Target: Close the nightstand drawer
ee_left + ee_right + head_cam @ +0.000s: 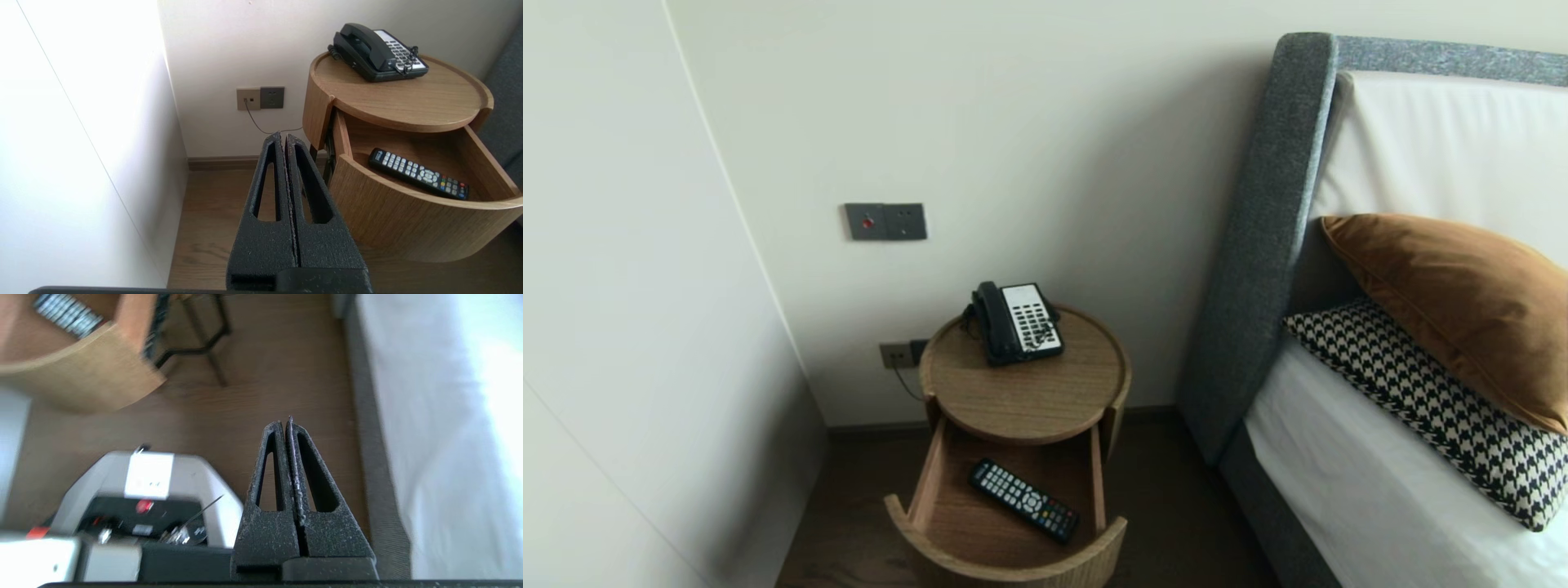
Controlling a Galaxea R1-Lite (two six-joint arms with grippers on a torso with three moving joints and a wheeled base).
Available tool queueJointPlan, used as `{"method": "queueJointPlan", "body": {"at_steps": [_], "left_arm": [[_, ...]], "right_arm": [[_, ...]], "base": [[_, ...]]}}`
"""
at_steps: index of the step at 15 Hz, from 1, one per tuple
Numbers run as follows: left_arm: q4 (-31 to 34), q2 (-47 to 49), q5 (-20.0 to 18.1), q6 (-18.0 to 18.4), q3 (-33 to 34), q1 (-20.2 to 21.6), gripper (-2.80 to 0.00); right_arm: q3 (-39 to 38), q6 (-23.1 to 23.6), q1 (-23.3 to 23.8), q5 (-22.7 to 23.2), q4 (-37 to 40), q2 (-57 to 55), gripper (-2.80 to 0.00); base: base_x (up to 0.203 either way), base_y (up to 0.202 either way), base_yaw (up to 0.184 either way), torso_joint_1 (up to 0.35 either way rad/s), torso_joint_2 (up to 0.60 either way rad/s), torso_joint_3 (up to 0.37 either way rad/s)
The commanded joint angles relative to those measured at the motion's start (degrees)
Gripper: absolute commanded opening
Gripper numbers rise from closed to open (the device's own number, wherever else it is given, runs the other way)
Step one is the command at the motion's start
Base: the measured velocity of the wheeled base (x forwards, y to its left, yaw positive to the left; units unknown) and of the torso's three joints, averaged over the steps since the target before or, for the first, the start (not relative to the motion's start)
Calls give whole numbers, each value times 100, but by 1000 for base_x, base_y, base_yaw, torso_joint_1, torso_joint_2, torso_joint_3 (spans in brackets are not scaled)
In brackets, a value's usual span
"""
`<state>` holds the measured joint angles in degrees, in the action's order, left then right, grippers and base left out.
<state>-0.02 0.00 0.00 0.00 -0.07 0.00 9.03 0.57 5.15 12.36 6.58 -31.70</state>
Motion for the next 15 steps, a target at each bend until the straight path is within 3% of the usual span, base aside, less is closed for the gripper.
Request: {"method": "queueJointPlan", "body": {"at_steps": [1, 3, 6, 11, 15], "left_arm": [[2, 0, 0, 0, 5, 0, -280], [-1, 0, 0, 0, 1, 0, -280], [2, 0, 0, 0, -1, 0, -280], [-3, 0, 0, 0, 6, 0, -280], [-5, 0, 0, 0, -1, 0, -280]], "right_arm": [[-3, -3, -226, 34, -11, -332, -280], [23, -3, -505, 56, -162, -822, -280], [-99, 119, -1073, 59, -1134, -1542, -280], [-237, 434, -1616, 56, -2093, -2884, -280], [-232, 471, -1996, -13, -3373, -3974, -280]], "base": [[0, 0, 0, 0, 0, 0], [0, 0, 0, 0, 0, 0], [0, 0, 0, 0, 0, 0], [0, 0, 0, 0, 0, 0], [0, 0, 0, 0, 0, 0]]}}
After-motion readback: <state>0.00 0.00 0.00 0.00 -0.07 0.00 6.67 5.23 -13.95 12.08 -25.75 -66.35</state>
